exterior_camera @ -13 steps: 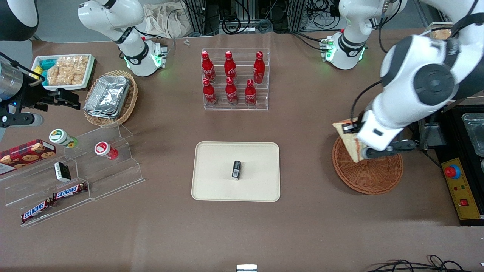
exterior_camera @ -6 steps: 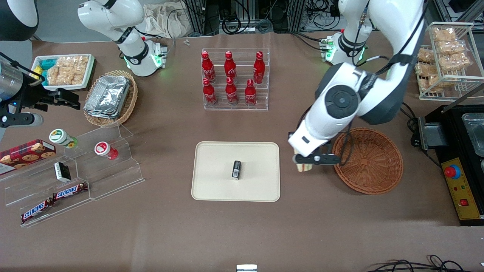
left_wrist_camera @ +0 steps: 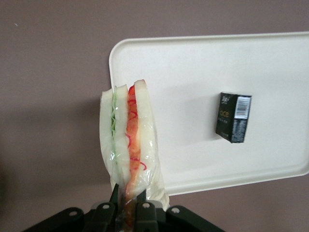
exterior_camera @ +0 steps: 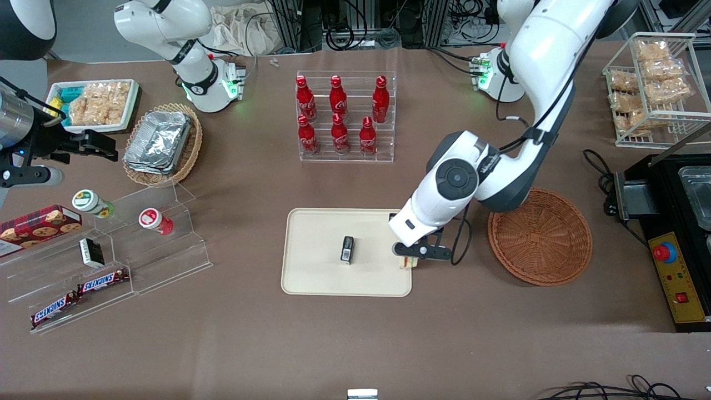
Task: Place sandwich from basket to tray
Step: 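Carry the held sandwich over the cream tray beside the black box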
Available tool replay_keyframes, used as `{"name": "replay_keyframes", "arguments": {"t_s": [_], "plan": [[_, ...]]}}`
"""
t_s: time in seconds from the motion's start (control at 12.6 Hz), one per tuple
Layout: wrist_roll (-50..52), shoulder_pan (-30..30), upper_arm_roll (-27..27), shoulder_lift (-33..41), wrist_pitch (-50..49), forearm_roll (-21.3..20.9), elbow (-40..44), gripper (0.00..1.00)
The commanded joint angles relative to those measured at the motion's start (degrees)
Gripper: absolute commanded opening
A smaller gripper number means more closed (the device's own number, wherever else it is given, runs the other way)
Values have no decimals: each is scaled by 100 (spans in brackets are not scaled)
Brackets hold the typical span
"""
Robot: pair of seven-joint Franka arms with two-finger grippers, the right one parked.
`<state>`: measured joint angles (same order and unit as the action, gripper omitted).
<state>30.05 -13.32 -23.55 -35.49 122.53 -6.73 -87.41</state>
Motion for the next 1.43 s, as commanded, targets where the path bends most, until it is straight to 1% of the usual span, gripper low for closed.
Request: {"name": "replay_keyframes", "arguments": {"t_s": [0.0,0.24,0.56,0.63,0.71,0.79,0.87,0.95,1.35], "plan": [[-69,-83,35,-335,43,-127,233,0],[-96,-118,35,-643,69,-188,251,0],[-87,-206,35,-810,377,-206,251,0],[-69,-206,35,-811,447,-189,251,3],[-8,-206,35,-820,560,-180,251,16],[10,-206,35,-820,579,-162,242,46],[19,-198,35,-820,579,-154,234,87],[36,-206,35,-820,588,-119,225,99],[211,-136,17,-636,378,-92,216,99]]}}
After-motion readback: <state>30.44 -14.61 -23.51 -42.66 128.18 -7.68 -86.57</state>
